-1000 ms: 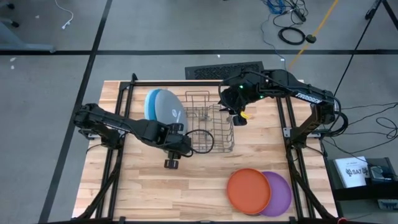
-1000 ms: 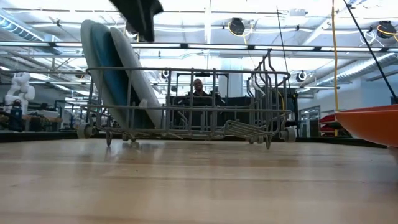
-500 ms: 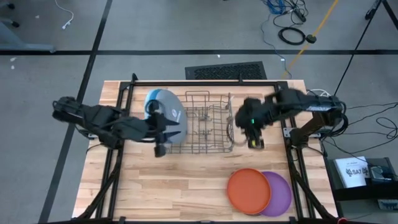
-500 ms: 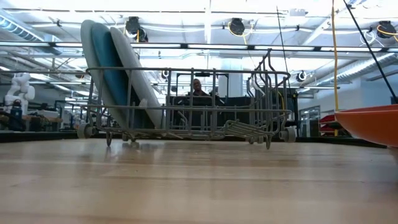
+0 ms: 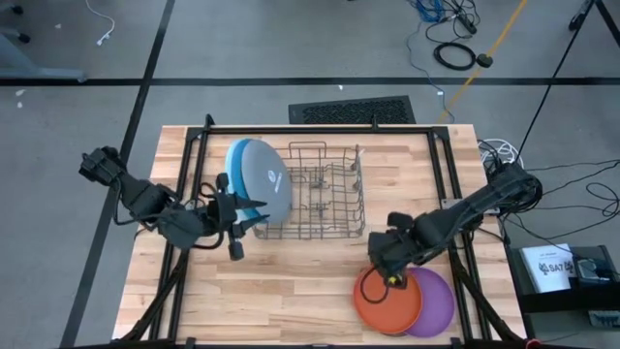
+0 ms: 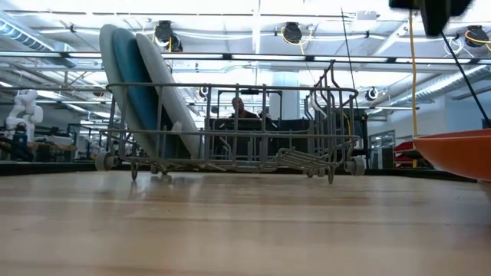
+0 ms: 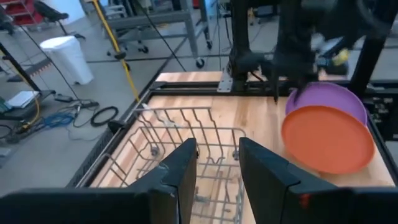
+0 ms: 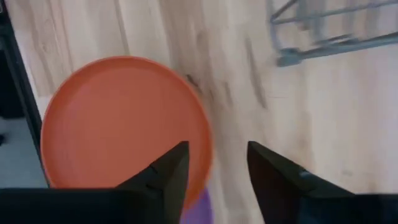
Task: Sort dishes
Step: Put the orange plate in the dish rack
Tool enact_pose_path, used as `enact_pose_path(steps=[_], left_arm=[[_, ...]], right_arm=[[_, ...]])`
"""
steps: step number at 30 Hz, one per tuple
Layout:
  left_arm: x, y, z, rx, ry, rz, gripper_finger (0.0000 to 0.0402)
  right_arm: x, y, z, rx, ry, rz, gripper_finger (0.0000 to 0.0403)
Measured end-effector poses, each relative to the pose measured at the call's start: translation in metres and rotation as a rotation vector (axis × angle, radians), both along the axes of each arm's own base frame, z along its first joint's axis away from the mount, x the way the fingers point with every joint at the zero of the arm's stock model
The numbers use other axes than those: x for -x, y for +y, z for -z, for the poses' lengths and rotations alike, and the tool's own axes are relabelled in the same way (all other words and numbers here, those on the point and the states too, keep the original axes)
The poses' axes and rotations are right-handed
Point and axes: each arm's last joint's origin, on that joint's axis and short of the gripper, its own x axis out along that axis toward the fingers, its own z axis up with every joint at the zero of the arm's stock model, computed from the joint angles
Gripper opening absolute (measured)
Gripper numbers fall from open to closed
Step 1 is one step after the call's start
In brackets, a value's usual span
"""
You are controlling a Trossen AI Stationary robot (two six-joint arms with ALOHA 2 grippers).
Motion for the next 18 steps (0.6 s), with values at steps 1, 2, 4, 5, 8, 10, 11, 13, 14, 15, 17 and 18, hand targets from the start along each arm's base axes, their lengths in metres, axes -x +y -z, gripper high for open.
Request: enact_pose_path(steps=[1, 2, 4, 5, 8, 10, 11, 13, 14, 15, 17, 18], left_arm=[[-0.001, -0.002, 0.004, 0.002, -0.011, -0.004, 0.0120], [-0.002, -0.003, 0.008, 0.003, -0.017, -0.007, 0.0120], [-0.005, -0.007, 0.017, 0.011, -0.028, -0.001, 0.0120], [-0.006, -0.010, 0.022, 0.020, -0.042, 0.003, 0.0120], [-0.009, -0.016, 0.036, 0.041, -0.069, 0.020, 0.0120], [-0.009, -0.020, 0.044, 0.048, -0.075, 0.036, 0.0120], [-0.009, -0.022, 0.047, 0.055, -0.083, 0.043, 0.0120], [-0.008, -0.025, 0.053, 0.067, -0.086, 0.053, 0.0120], [-0.008, -0.026, 0.056, 0.074, -0.082, 0.055, 0.0120], [-0.007, -0.027, 0.058, 0.077, -0.078, 0.058, 0.0120], [-0.007, -0.028, 0.062, 0.087, -0.074, 0.059, 0.0120], [-0.007, -0.028, 0.064, 0.089, -0.072, 0.058, 0.0120]], right_arm=[[-0.001, 0.001, 0.010, -0.009, 0.004, 0.008, 0.0169], [-0.001, 0.002, 0.019, -0.016, 0.012, 0.013, 0.0180], [0.000, 0.002, 0.036, -0.038, 0.030, 0.023, 0.0204], [0.000, 0.002, 0.045, -0.045, 0.038, 0.025, 0.0215], [0.003, 0.001, 0.061, -0.057, 0.064, 0.003, 0.0238], [0.004, 0.001, 0.068, -0.057, 0.062, -0.027, 0.0242], [0.003, 0.000, 0.071, -0.060, 0.061, -0.044, 0.0242], [0.003, -0.001, 0.074, -0.081, 0.077, -0.063, 0.0234], [0.003, -0.003, 0.074, -0.092, 0.085, -0.064, 0.0229], [0.002, -0.004, 0.075, -0.096, 0.088, -0.061, 0.0224], [0.001, -0.007, 0.075, -0.103, 0.093, -0.063, 0.0214], [0.000, -0.008, 0.075, -0.108, 0.094, -0.066, 0.0211]])
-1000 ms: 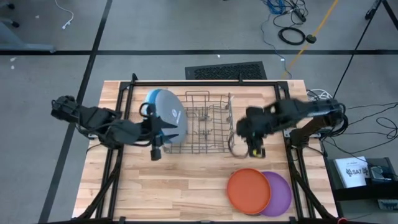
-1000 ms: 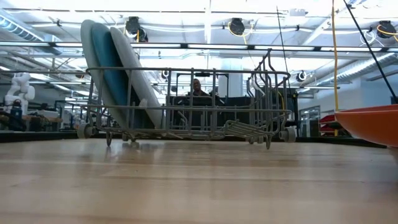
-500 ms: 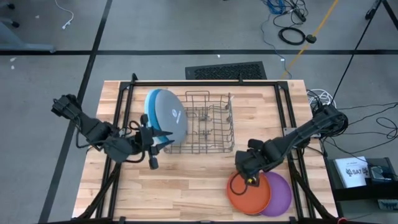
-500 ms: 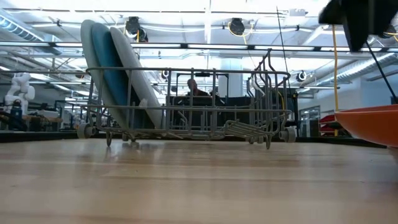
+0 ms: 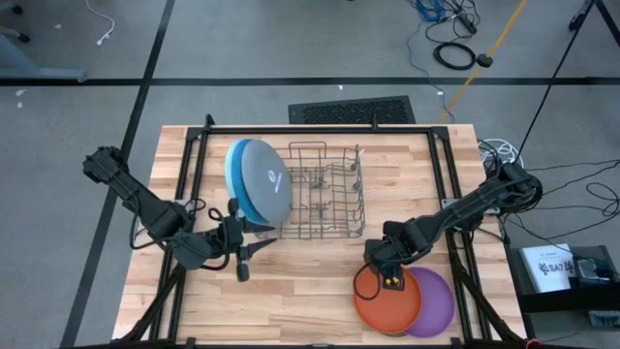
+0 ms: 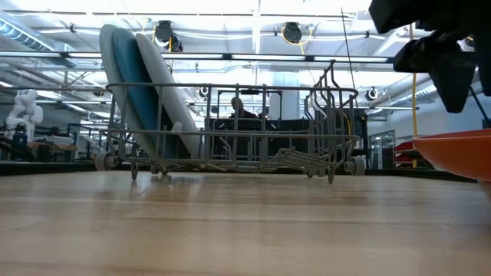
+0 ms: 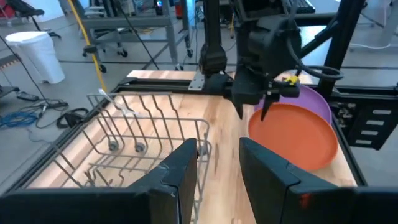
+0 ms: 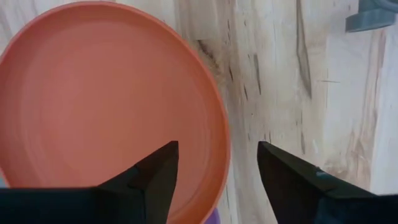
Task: Sort dishes
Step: Put the orange plate in the dish rack
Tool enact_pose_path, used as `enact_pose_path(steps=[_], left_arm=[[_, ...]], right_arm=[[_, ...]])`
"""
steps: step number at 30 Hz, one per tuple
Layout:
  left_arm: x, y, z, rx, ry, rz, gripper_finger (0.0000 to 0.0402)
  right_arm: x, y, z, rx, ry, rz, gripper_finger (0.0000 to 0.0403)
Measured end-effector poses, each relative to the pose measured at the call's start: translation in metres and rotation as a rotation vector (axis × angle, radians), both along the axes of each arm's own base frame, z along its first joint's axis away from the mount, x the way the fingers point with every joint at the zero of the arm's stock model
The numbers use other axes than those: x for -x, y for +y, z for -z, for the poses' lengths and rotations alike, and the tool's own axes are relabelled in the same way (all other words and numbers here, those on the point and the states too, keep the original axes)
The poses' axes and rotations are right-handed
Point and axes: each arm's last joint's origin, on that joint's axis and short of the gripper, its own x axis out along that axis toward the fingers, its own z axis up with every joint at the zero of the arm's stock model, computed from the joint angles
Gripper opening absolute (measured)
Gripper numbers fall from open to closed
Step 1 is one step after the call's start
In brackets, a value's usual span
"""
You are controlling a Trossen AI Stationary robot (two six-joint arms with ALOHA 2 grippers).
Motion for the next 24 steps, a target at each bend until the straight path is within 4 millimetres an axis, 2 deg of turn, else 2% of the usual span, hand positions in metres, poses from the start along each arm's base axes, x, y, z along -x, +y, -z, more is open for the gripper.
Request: enact_pose_path(steps=[8, 19, 24], left_arm=[[-0.002, 0.002, 0.003, -0.029, -0.002, -0.022, 0.0120], [-0.002, 0.001, 0.004, -0.067, 0.016, 0.015, 0.0120], [-0.002, 0.001, 0.004, -0.123, 0.029, 0.037, 0.0120]], right_arm=[[-0.008, -0.007, 0.010, 0.009, 0.032, -0.011, 0.0206], [-0.019, -0.002, 0.036, 0.033, 0.111, -0.048, 0.0205], [-0.023, -0.002, 0.047, 0.054, 0.142, -0.048, 0.0180]])
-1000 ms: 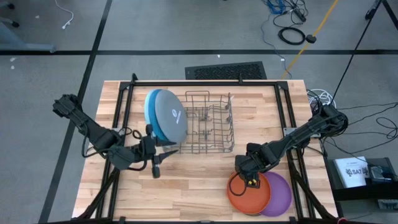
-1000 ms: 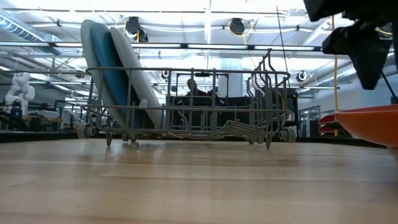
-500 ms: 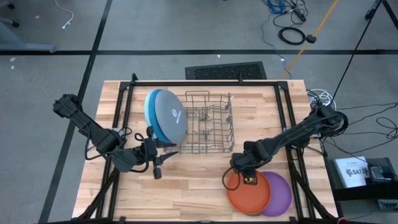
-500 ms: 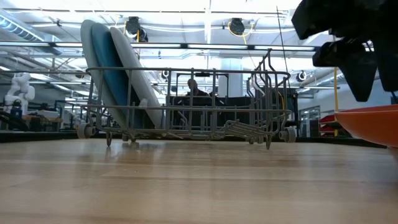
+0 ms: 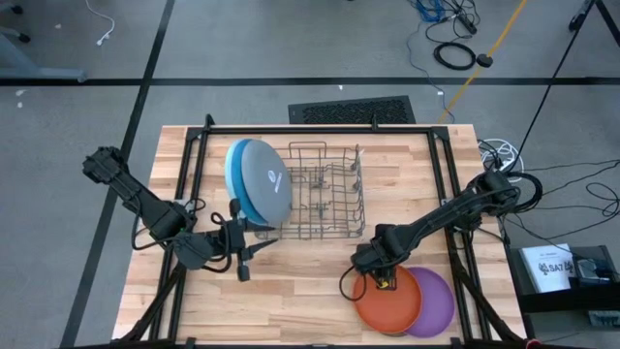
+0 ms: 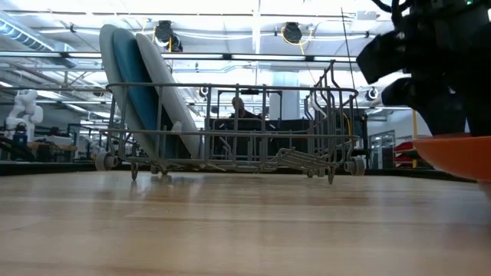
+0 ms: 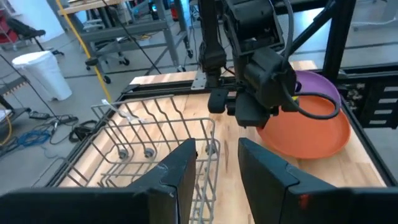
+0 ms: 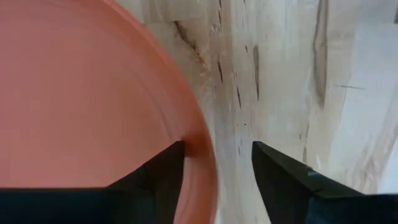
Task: Sort dishes
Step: Put the orange plate in the dish rack
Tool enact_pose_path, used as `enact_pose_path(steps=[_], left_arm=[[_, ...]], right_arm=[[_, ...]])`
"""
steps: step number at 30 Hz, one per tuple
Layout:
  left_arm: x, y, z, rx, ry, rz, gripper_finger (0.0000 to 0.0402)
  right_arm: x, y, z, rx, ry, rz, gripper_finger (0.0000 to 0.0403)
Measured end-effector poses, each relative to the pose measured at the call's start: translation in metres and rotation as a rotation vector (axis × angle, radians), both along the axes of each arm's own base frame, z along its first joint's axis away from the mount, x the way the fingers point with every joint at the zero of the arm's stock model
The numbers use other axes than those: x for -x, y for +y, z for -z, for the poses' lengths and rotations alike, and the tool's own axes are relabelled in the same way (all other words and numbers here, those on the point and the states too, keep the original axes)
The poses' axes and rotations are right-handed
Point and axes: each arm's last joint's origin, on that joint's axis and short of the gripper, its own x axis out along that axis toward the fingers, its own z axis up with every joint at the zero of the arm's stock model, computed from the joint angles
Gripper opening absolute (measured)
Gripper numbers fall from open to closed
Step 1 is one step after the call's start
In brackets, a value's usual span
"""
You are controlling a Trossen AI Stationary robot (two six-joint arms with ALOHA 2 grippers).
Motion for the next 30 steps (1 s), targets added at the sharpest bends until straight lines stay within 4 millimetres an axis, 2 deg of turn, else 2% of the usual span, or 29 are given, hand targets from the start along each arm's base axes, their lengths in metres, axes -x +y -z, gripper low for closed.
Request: enact_pose_path(steps=[6, 10, 12, 16, 21, 30], left_arm=[[0.000, 0.000, 0.001, -0.035, 0.013, 0.008, 0.0120], [0.001, 0.001, 0.002, -0.040, 0.024, 0.007, 0.0120], [0.001, 0.001, 0.002, -0.040, 0.023, 0.007, 0.0120], [0.001, 0.001, 0.002, -0.039, 0.023, 0.007, 0.0120], [0.001, 0.001, 0.002, -0.039, 0.023, 0.007, 0.0120], [0.001, 0.001, 0.002, -0.043, 0.023, 0.008, 0.0120]], right_arm=[[-0.002, 0.001, 0.006, 0.000, 0.013, 0.003, 0.0098], [-0.003, 0.002, 0.002, -0.011, 0.003, 0.001, 0.0030], [-0.006, 0.003, -0.002, -0.022, -0.009, -0.004, 0.0011], [-0.009, 0.004, -0.013, 0.009, -0.019, -0.011, 0.0014], [-0.014, 0.007, -0.036, 0.037, -0.037, -0.033, 0.0004], [-0.023, 0.010, -0.096, 0.173, -0.153, -0.062, 0.0002]])
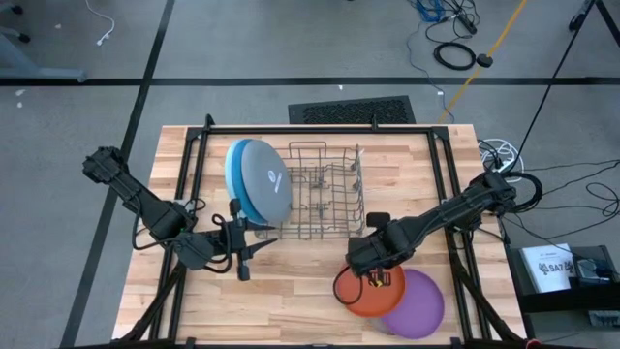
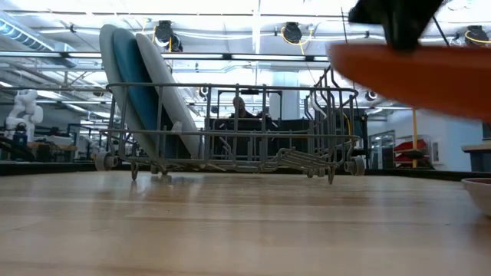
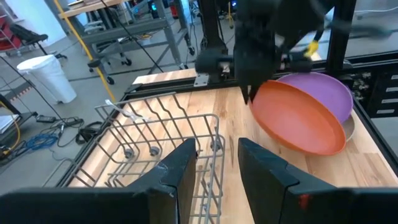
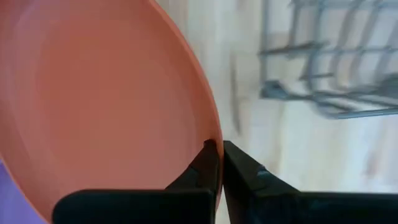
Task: Sort dishes
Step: Put the orange plate in the dish rack
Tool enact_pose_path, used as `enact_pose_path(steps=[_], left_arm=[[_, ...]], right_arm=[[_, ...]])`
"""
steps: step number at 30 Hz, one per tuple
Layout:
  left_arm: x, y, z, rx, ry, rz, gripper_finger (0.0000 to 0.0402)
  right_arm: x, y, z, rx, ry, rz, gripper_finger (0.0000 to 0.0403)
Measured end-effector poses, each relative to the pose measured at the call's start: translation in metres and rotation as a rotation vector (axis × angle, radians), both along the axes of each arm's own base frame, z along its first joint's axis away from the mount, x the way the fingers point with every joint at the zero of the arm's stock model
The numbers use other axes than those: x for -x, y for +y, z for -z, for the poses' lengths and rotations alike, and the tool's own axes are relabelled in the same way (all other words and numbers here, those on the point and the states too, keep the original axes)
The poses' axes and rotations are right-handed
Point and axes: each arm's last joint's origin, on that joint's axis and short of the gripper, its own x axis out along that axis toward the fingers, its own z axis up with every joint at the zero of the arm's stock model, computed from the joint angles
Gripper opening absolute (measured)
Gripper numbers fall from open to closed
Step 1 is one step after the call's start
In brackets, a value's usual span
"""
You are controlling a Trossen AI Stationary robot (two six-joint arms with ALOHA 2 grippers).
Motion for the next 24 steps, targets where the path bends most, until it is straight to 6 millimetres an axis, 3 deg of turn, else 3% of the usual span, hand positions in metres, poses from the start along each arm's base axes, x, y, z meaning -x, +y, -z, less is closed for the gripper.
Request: enact_pose_path(steps=[14, 18, 24], left_arm=[[0.001, 0.001, 0.002, -0.013, 0.018, 0.000, 0.0120], [0.001, 0.000, 0.002, -0.013, 0.017, 0.000, 0.0120], [0.001, 0.000, 0.001, -0.047, 0.016, 0.015, 0.0120]], right_arm=[[0.000, -0.013, -0.125, 0.240, -0.405, -0.063, 0.0001], [-0.004, -0.025, -0.142, 0.438, -0.517, -0.041, 0.0001], [-0.030, -0.043, -0.151, 0.701, -0.633, -0.055, 0.0000]])
